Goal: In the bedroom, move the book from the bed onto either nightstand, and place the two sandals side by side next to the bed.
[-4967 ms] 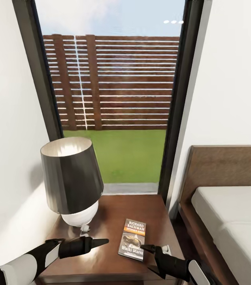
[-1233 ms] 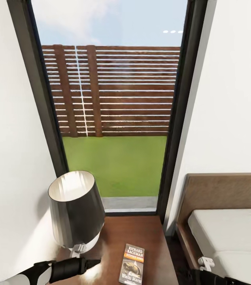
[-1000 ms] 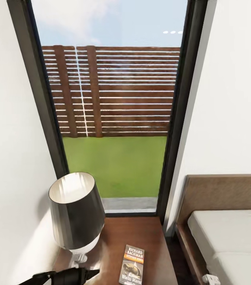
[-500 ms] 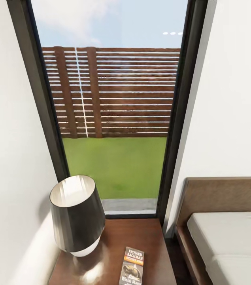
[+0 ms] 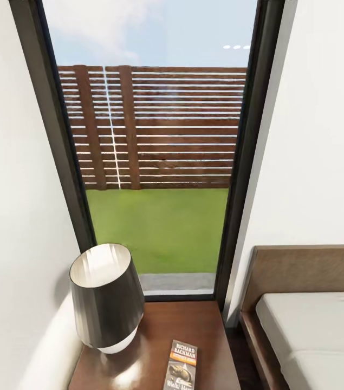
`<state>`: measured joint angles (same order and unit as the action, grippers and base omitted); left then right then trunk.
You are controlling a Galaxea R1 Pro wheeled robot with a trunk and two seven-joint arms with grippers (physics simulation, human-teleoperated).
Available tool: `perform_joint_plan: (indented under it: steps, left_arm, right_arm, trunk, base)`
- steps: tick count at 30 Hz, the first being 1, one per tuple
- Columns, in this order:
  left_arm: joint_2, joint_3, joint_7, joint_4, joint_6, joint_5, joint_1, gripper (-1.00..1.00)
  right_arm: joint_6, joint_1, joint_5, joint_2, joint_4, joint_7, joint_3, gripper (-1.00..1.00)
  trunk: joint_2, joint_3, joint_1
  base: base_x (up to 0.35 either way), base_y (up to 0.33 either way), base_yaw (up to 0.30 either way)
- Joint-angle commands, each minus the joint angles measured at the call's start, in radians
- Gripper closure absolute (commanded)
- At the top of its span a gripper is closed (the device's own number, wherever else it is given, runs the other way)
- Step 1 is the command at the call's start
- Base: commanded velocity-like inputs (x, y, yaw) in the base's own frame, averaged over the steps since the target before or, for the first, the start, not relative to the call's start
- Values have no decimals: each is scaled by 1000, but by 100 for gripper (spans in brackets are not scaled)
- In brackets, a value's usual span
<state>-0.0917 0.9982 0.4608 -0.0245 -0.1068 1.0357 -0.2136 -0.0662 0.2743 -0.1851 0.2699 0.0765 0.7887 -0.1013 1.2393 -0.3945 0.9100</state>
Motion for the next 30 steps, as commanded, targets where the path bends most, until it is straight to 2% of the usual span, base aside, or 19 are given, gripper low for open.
perform_joint_plan:
  steps: [1, 12, 30]
  left_arm:
    - [1, 8, 0, 0, -4, 6, 0, -100]
    - [11, 5, -7, -1, -5, 8, 2, -100]
    - [11, 2, -7, -2, -5, 8, 2, -100]
  right_arm:
    - [-6, 2, 3, 0, 5, 3, -7, -100]
    - [-6, 2, 8, 0, 4, 4, -6, -100]
    - [-6, 2, 9, 0, 5, 3, -6, -100]
  trunk:
    - [1, -1, 0]
    - [1, -1, 0]
    - [1, -1, 0]
  base:
    - [0, 0, 0]
    - [0, 0, 0]
    - [0, 0, 0]
